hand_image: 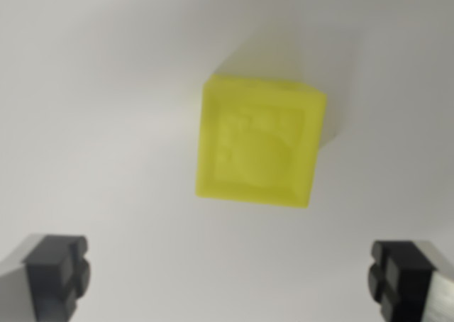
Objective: Pick yellow cube
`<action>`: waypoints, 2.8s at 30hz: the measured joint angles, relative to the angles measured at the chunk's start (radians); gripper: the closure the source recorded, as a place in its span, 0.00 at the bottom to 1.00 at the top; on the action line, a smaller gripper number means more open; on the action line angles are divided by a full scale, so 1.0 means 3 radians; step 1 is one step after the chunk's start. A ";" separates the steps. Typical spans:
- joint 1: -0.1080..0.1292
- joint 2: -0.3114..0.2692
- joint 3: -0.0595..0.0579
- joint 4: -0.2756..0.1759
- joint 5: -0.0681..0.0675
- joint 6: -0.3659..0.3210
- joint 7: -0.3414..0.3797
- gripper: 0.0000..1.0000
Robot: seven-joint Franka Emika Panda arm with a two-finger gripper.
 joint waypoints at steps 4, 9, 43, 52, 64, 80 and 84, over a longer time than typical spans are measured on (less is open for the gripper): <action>-0.0016 0.0081 0.0000 0.0032 0.0009 0.0045 0.0045 0.00; -0.0035 0.0182 0.0000 0.0076 0.0021 0.0098 0.0102 0.00; -0.0077 0.0761 0.0002 0.0308 0.0102 0.0433 0.0210 0.00; -0.0077 0.0765 0.0002 0.0311 0.0103 0.0434 0.0210 1.00; -0.0078 0.0591 0.0000 0.0251 0.0083 0.0321 0.0226 1.00; -0.0083 0.0309 0.0000 0.0180 0.0038 0.0110 0.0255 1.00; -0.0084 0.0241 0.0000 0.0170 0.0027 0.0054 0.0262 1.00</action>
